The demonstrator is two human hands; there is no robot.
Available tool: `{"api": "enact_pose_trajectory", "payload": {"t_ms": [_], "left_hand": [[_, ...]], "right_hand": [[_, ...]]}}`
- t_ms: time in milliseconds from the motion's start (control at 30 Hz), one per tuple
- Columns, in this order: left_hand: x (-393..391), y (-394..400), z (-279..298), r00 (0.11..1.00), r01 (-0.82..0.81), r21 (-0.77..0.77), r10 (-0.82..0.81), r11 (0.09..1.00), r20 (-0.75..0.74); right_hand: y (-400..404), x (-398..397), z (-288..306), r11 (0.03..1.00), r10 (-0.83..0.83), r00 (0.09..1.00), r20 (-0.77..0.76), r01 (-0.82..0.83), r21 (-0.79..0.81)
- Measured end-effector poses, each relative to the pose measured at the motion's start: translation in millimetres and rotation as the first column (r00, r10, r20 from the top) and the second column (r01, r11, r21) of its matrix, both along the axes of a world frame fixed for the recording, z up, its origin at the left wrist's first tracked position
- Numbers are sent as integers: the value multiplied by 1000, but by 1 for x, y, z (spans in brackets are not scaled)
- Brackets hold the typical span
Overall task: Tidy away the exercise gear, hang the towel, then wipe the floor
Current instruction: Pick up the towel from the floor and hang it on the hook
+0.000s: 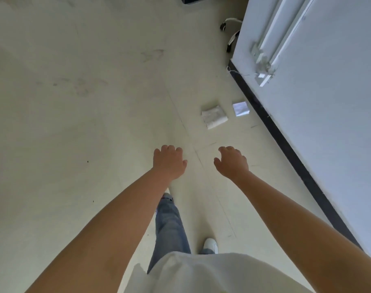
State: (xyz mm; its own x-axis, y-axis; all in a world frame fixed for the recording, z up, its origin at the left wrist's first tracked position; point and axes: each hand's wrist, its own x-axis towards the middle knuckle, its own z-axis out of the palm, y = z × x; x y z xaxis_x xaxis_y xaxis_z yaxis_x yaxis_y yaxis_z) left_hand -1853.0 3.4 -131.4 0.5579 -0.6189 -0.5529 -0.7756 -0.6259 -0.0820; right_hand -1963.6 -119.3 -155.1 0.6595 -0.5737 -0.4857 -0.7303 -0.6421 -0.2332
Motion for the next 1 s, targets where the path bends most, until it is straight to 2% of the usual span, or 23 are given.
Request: {"api": "enact_pose_trajectory", "payload": {"t_ms": [200,433,700,867,1000], "left_hand": [[158,-94,-12,984,176,25,-174,984,-46],[303,-213,-26,931,364,105,-362,925,-40],[373,-372,-95,819,574,160,-563,803,-110],[403,-451,-163,737,676,192,-651,712,-182],[423,-489,-238,640,768,227,-719,598,-270]], "right_hand": [[-81,123,-20,969,-245,968,-51,246,5],[-146,217,-54,840,-510,847,-154,528,125],[-257,282,-126,711,-625,726,-285,681,175],[-325,319,-180,597,-708,622,-335,780,187],[-360,351,-246,498,-757,548,-356,837,227]]}}
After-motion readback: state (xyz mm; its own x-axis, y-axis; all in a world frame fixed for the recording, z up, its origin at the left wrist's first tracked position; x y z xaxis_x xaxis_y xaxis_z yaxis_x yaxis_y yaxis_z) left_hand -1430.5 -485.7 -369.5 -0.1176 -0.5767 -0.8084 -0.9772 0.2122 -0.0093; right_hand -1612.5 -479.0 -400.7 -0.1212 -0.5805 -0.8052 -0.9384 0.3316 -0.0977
